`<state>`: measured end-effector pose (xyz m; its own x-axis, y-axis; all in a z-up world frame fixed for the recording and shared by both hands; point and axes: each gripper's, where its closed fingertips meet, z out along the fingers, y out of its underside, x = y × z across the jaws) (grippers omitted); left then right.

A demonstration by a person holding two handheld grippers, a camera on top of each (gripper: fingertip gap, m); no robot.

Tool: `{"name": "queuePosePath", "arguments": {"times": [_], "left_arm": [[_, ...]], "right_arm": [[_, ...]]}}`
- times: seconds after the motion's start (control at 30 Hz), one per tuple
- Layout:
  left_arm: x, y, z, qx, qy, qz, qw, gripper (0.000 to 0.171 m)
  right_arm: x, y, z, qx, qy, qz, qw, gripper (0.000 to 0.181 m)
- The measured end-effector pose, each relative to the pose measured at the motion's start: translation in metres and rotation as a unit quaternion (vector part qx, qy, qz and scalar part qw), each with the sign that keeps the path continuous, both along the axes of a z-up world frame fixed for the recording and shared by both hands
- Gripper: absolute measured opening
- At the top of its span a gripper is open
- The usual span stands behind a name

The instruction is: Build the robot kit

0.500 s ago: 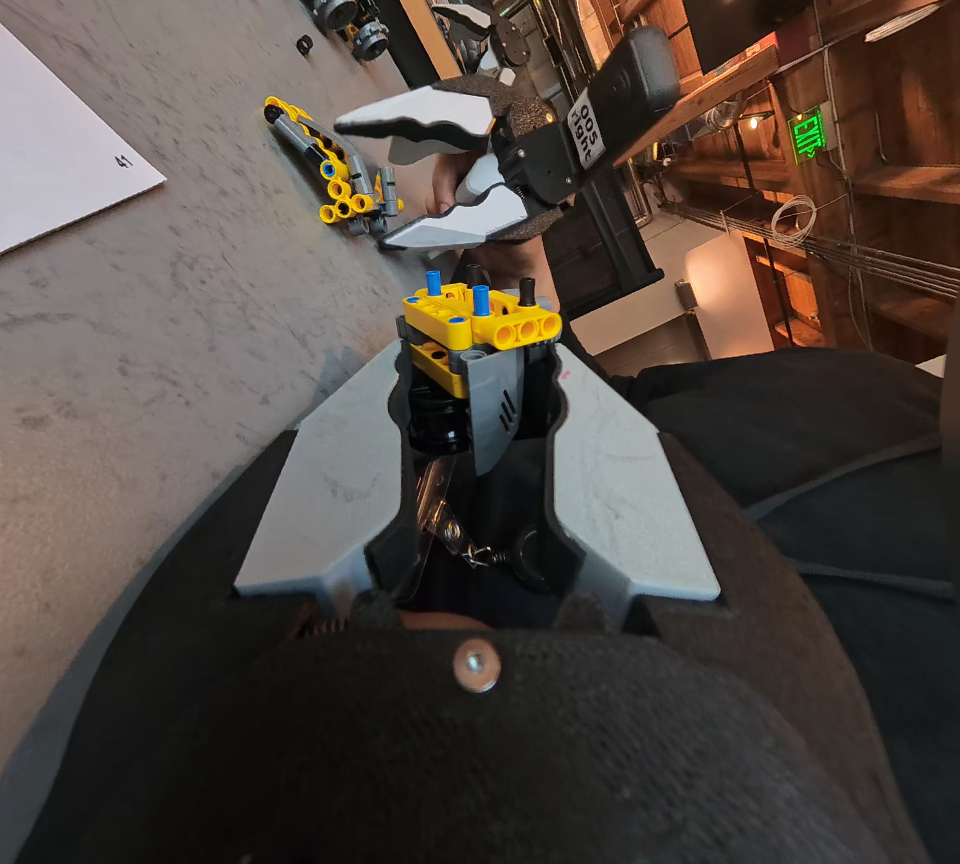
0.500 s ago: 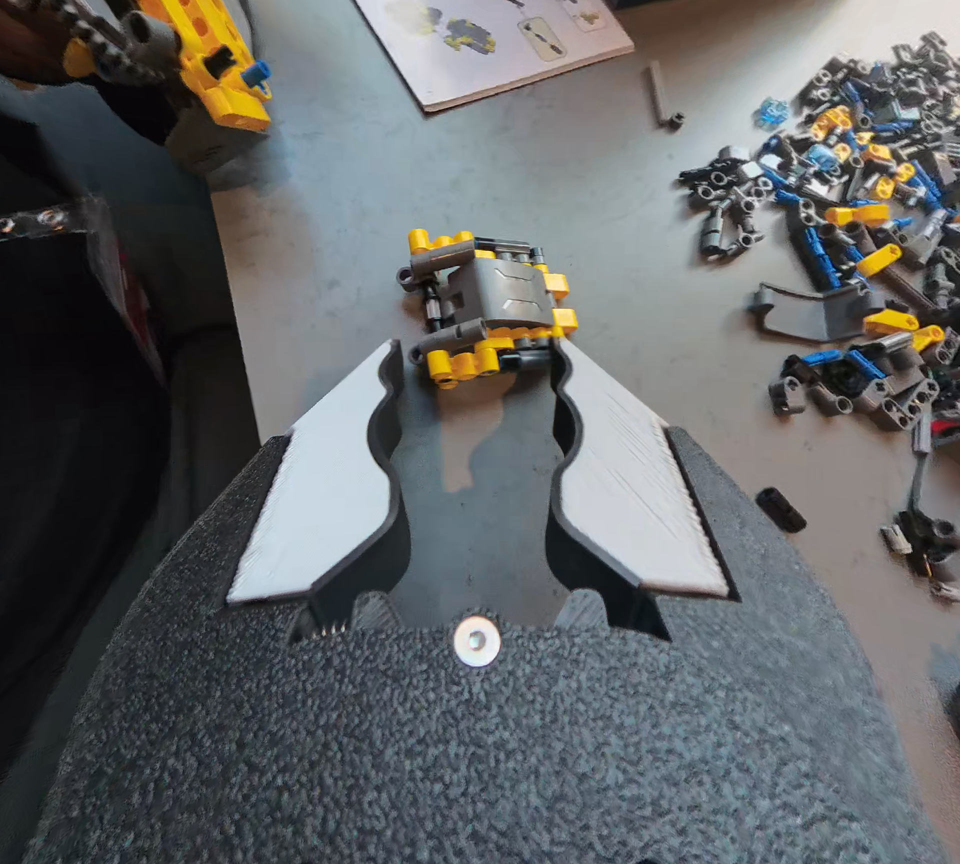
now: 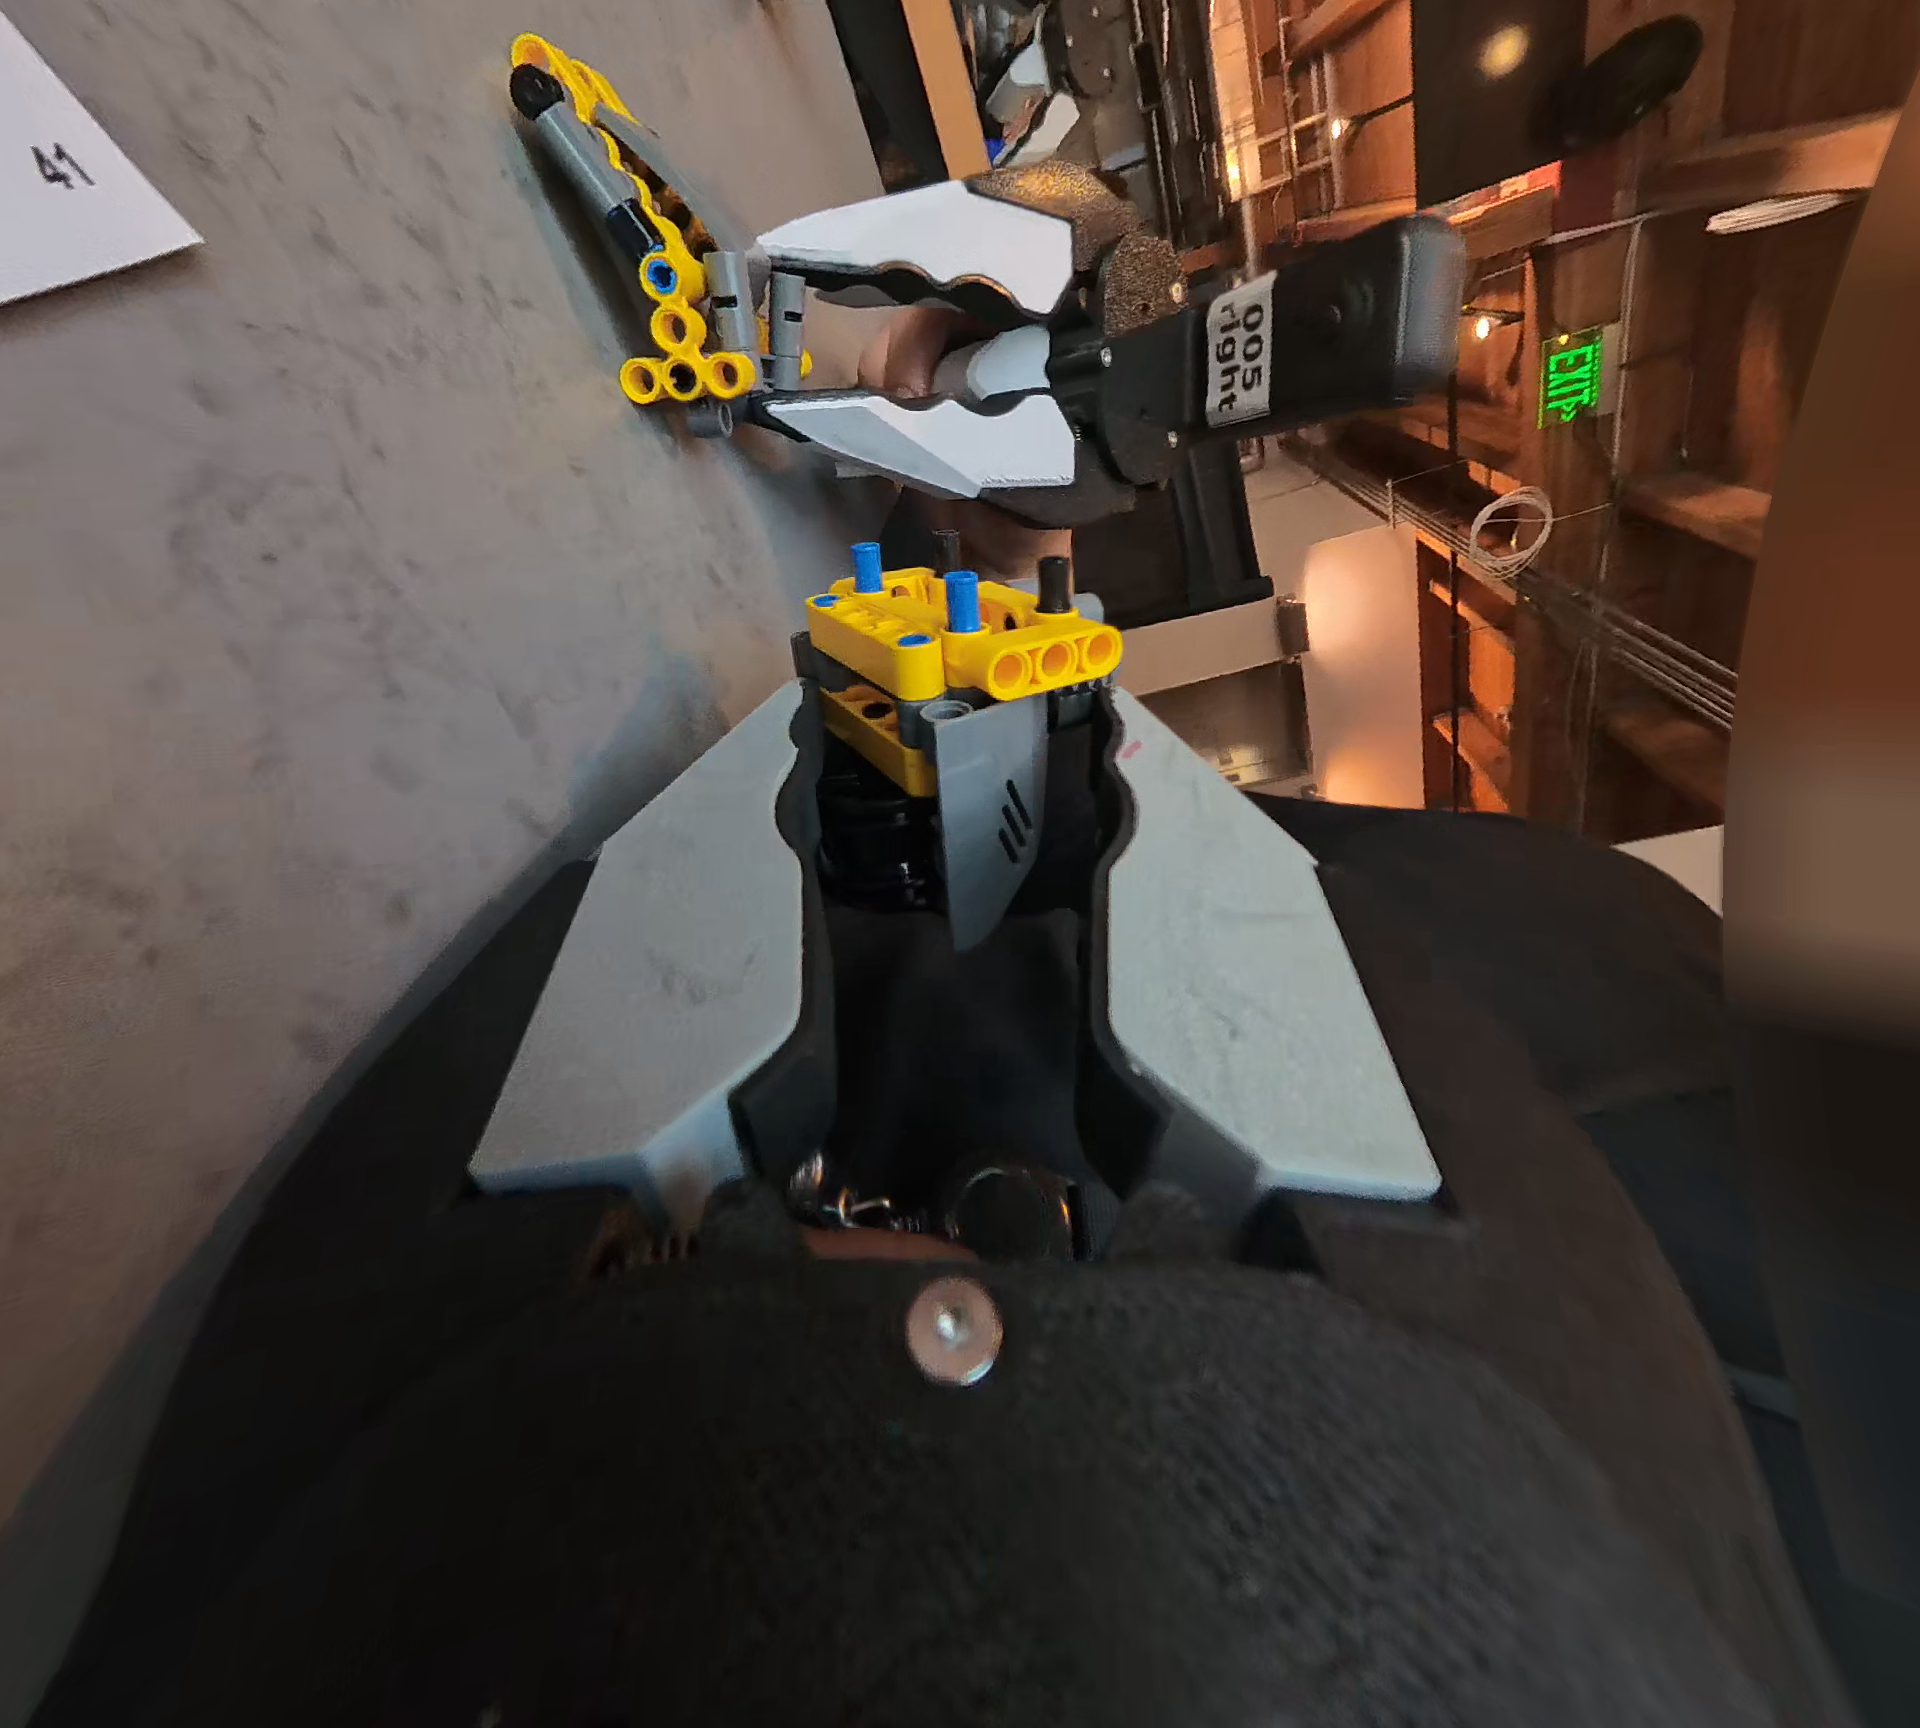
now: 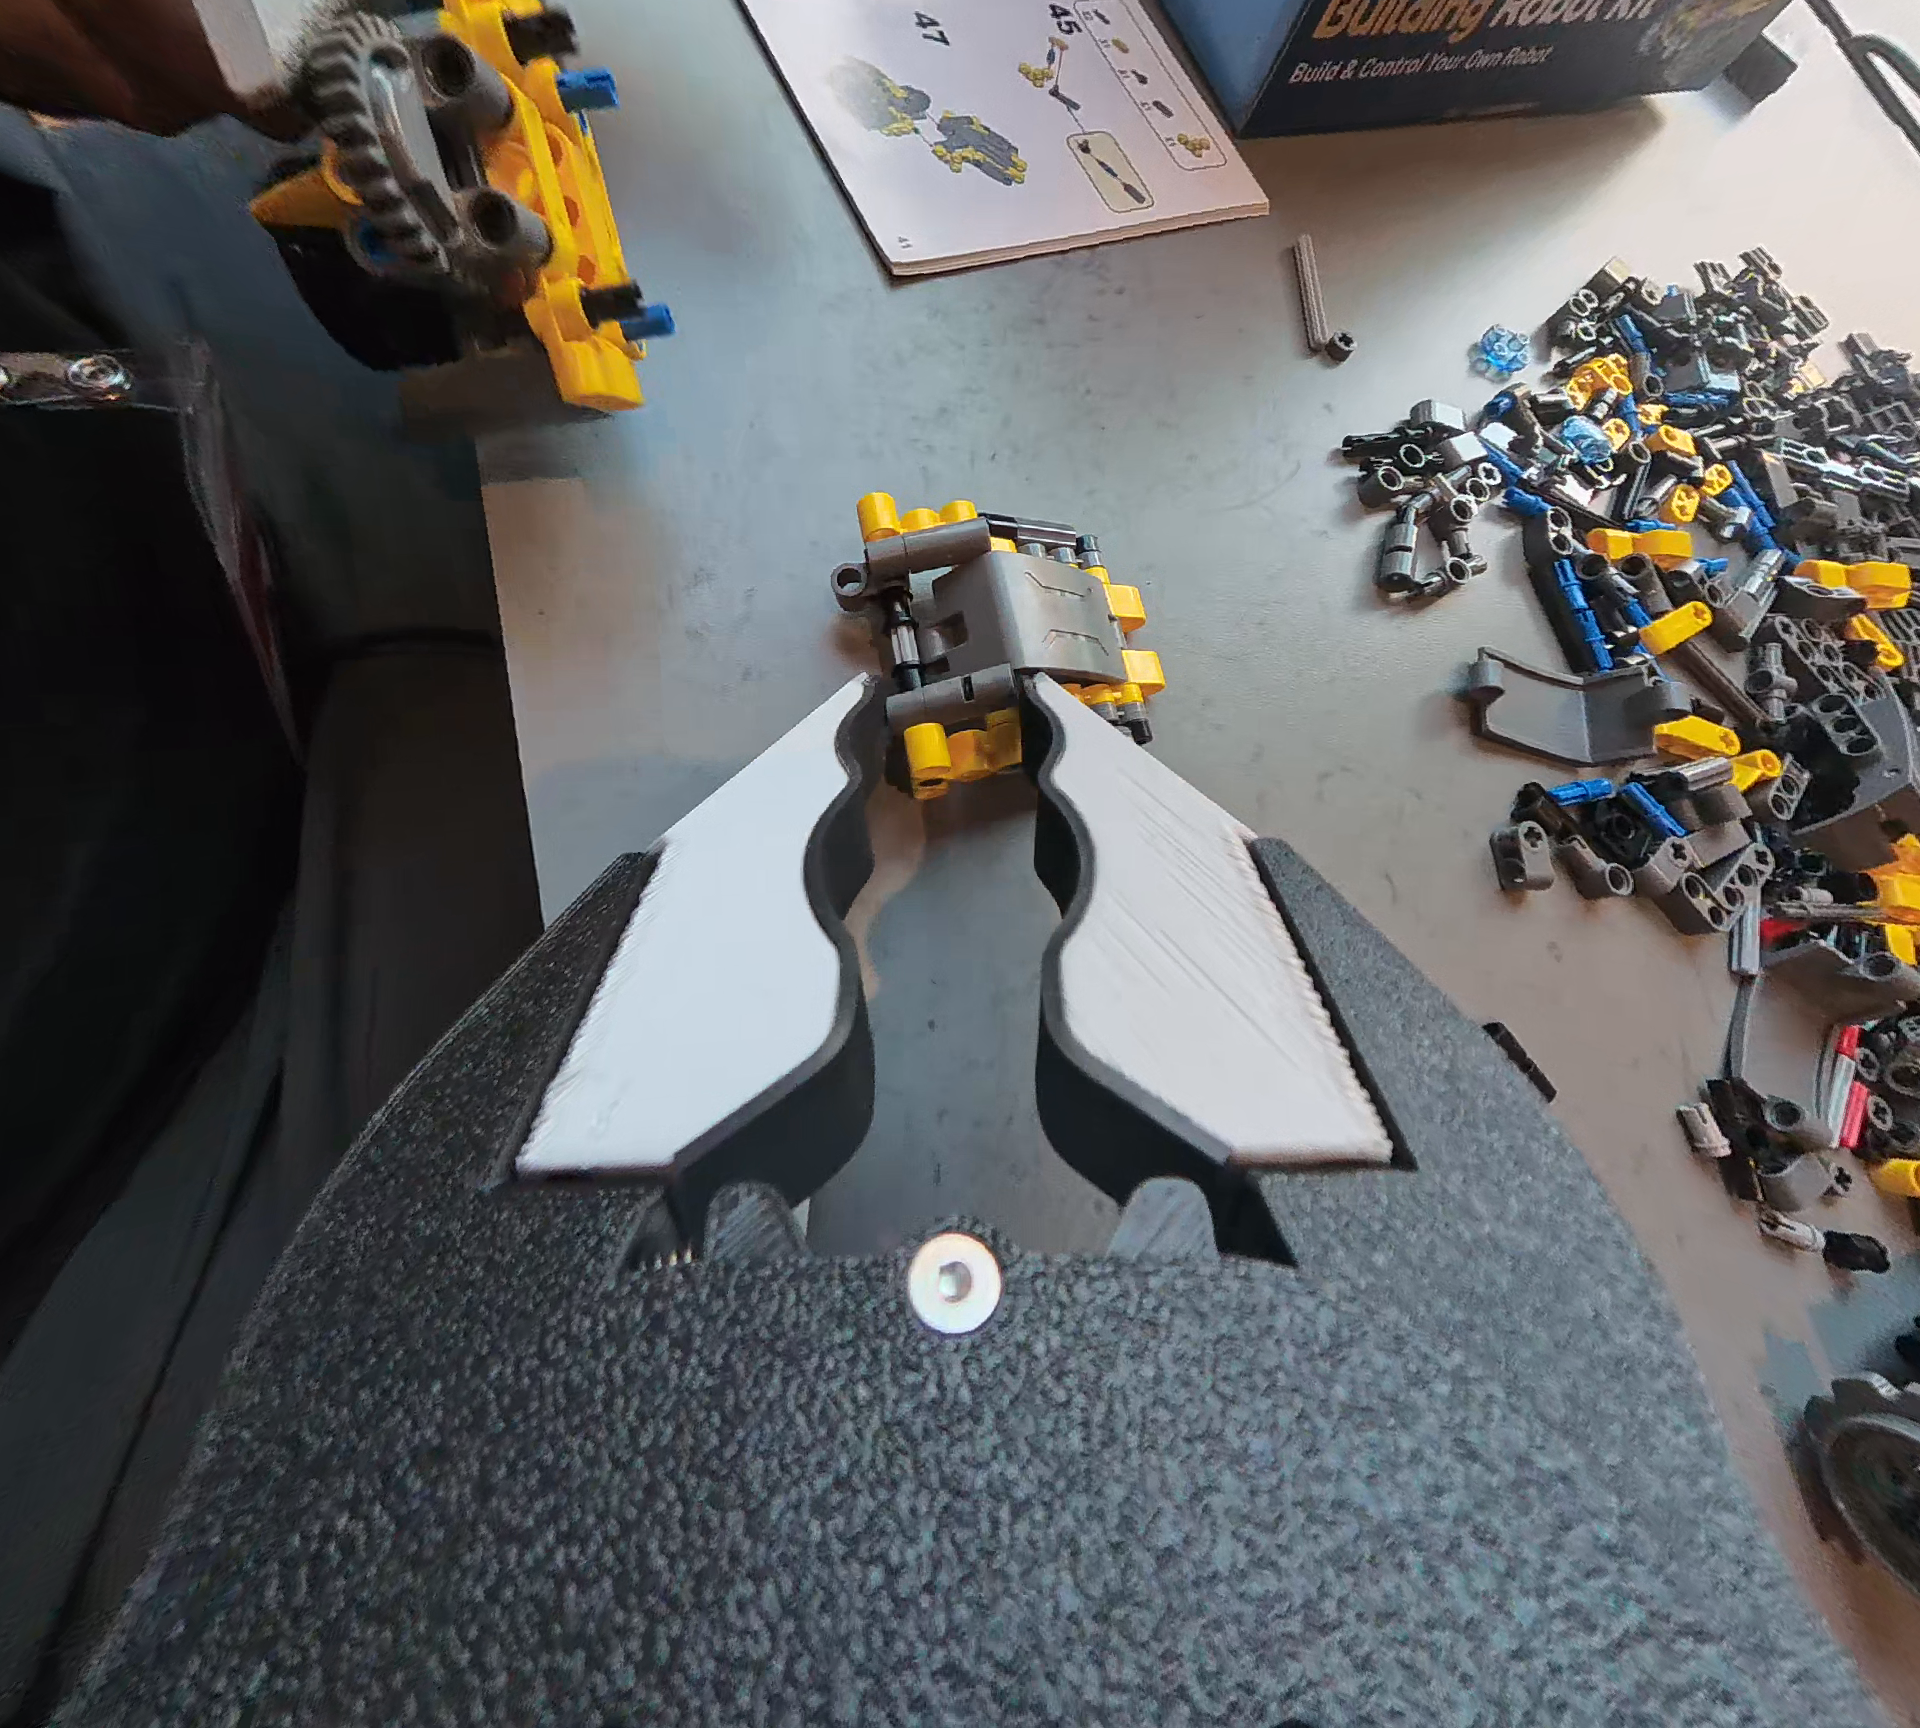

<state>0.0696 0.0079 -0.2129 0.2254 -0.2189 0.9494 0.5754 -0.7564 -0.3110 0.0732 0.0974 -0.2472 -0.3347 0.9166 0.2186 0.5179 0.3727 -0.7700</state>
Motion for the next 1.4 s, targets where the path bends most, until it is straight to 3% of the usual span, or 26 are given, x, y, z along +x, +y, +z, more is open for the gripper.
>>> {"name": "queuePosePath", "arguments": {"times": [0.53, 0.93, 1.4], "left_arm": [[-0.009, 0.024, -0.02, -0.037, 0.128, -0.047, 0.99, 0.045], [-0.025, 0.018, -0.022, -0.015, 0.199, -0.07, 0.977, 0.05], [-0.039, 0.01, -0.025, -0.008, 0.256, -0.035, 0.966, 0.05]], "right_arm": [[0.001, -0.002, 0.0, -0.011, -0.001, 0.011, 1.0, 0.025], [0.001, -0.003, 0.002, -0.008, 0.007, 0.015, 1.0, 0.025], [0.001, -0.003, 0.002, -0.009, 0.007, 0.014, 1.0, 0.025]]}}
